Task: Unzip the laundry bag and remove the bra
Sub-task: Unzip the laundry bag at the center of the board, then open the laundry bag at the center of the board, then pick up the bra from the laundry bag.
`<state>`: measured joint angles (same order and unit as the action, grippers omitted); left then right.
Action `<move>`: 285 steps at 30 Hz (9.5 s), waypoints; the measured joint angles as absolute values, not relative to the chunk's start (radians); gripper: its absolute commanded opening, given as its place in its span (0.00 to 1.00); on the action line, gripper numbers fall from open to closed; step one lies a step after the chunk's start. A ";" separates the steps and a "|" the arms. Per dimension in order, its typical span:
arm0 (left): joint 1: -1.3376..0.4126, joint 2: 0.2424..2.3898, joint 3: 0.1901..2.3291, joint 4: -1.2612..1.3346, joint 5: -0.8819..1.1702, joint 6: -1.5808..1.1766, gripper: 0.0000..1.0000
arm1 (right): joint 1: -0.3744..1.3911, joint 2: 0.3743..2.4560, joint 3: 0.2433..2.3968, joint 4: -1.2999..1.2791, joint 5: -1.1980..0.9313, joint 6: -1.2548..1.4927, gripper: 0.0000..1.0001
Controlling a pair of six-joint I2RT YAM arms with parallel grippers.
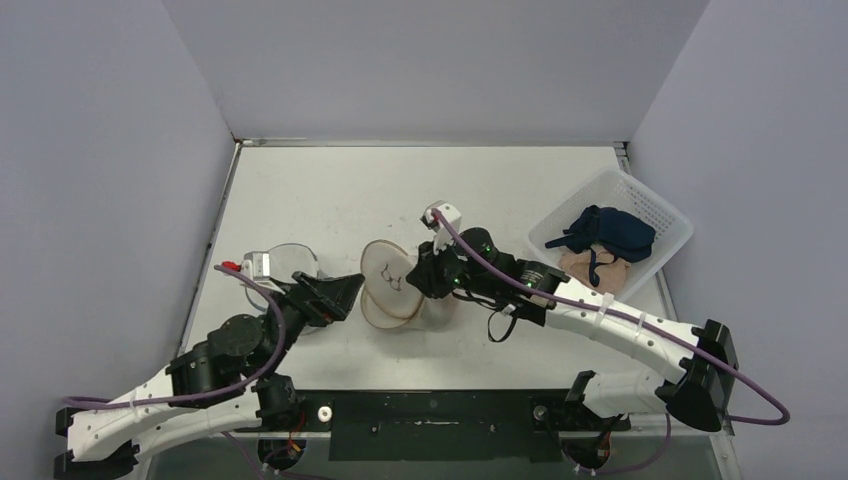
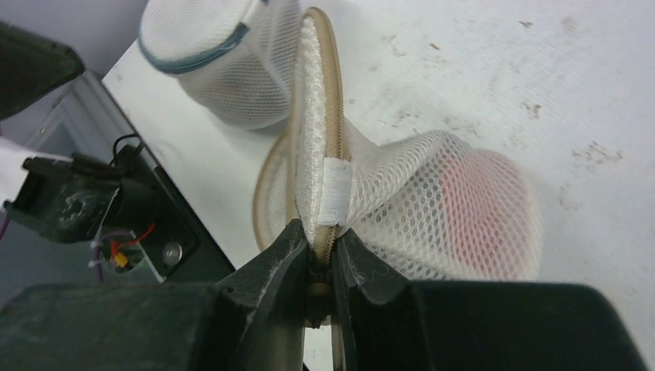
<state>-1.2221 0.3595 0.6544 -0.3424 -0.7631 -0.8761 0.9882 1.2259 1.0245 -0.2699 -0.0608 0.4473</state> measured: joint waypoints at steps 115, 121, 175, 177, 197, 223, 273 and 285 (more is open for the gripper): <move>-1.137 0.760 0.111 0.261 -0.459 -0.952 0.00 | 1.397 1.265 0.706 -0.020 0.530 0.621 0.58; -1.137 0.763 0.111 0.273 -0.452 -0.952 0.00 | 1.397 1.351 0.707 -0.080 0.599 0.622 0.51; -1.039 0.715 0.344 0.102 -0.557 -0.804 0.00 | 1.190 0.813 0.798 -0.279 0.590 0.496 0.05; -1.037 0.715 0.339 0.093 -0.556 -0.808 0.00 | 1.180 0.748 0.751 -0.311 0.626 0.539 0.05; -1.032 0.700 0.264 0.041 -0.469 -0.860 0.00 | 1.172 0.595 0.710 -0.642 0.775 0.767 0.63; -1.031 0.730 0.265 -0.056 -0.331 -0.968 0.00 | 1.232 1.274 0.591 -0.032 0.257 0.572 0.61; -1.026 0.891 0.293 -0.028 -0.359 -0.957 0.00 | 1.071 1.261 0.654 0.012 0.149 0.432 0.56; -1.024 0.899 0.293 -0.011 -0.358 -0.958 0.00 | 1.139 1.231 0.658 -0.040 0.235 0.434 0.26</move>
